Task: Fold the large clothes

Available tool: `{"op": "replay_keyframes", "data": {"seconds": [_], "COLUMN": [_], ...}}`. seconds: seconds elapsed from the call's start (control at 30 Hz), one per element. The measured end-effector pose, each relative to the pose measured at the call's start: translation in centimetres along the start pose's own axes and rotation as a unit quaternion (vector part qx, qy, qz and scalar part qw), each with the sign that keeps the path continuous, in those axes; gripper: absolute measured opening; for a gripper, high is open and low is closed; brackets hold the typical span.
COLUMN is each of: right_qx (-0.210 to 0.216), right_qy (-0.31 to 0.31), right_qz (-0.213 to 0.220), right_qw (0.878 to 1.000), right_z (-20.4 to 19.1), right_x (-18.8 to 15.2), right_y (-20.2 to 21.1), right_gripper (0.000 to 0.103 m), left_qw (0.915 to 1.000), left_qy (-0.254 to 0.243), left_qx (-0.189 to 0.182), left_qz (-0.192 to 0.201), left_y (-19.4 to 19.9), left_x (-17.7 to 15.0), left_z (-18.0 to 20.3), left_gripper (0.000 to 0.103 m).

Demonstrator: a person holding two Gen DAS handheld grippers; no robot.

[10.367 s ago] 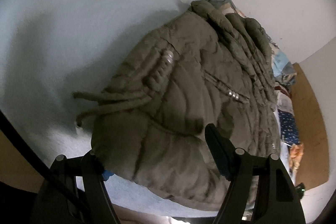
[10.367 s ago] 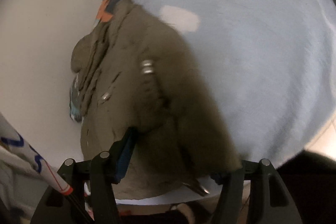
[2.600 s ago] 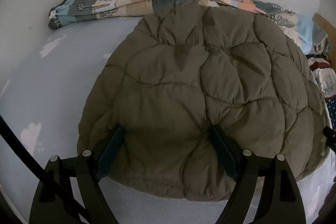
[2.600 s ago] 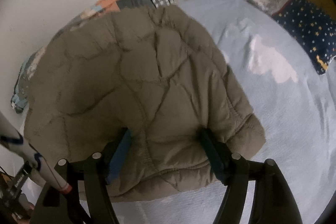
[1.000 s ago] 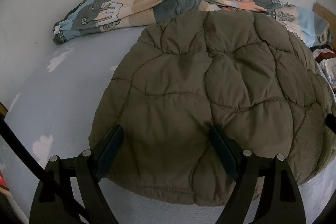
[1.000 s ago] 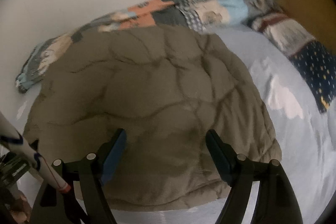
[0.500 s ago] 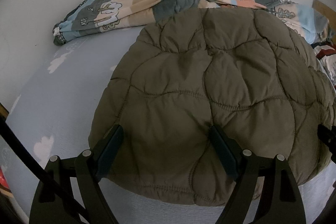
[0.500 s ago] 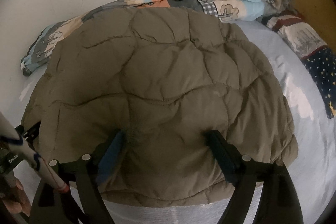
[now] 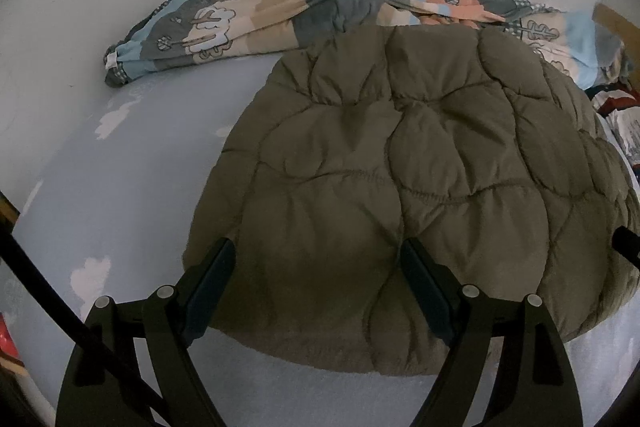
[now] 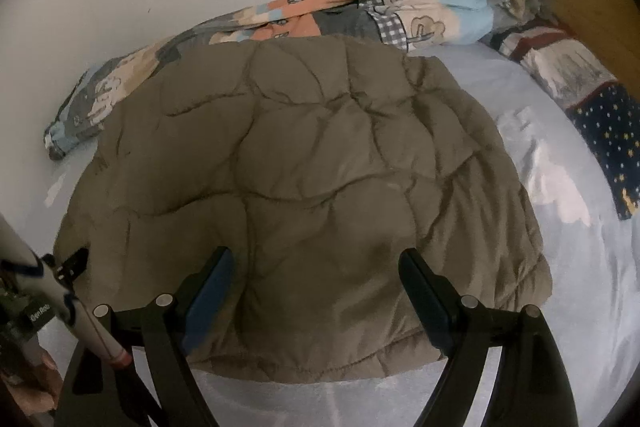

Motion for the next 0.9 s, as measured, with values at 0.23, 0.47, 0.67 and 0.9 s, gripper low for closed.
{"op": "replay_keyframes", "data": {"seconds": [0.23,0.47,0.67,0.9], "right_qx": [0.006,0.023,0.032,0.046], "right_qy": [-0.019,-0.062,-0.093,-0.129], "right_qz": [-0.001,-0.008,-0.055,-0.025], "right_qw": [1.0,0.998,0.994,0.99], "right_z": [0.8,2.8,4.3,6.4], "right_x": [-0.2,-0.4,-1.5,-0.7], "right_y": [0.8,1.2,-0.6,2.0], "right_gripper": [0.088,0.088,0.088,0.088], "left_qw": [0.9999,0.9968,0.9942,0.9796], "left_qy": [0.015,0.052,0.067,0.148], "left_qx": [-0.001,-0.03,-0.047,-0.108], "left_qz": [-0.002,-0.052,-0.069,-0.083], "left_y": [1.0,-0.4,-0.5,0.3], "left_x": [-0.1,-1.0,-1.3,-1.2], "left_z": [-1.4,-3.0,-3.6,-6.8], "left_gripper": [0.084,0.084,0.084,0.084]}}
Point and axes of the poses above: each gripper's, at about its wrist camera, not at the fingertips, and y roughly against the way its jaws point, z to its right, x to its top, the point moved 5 cm from there along -y, roughly the way its jaws point, and after that the axes turned 7 degrees about -z, right-handed, at the moved point
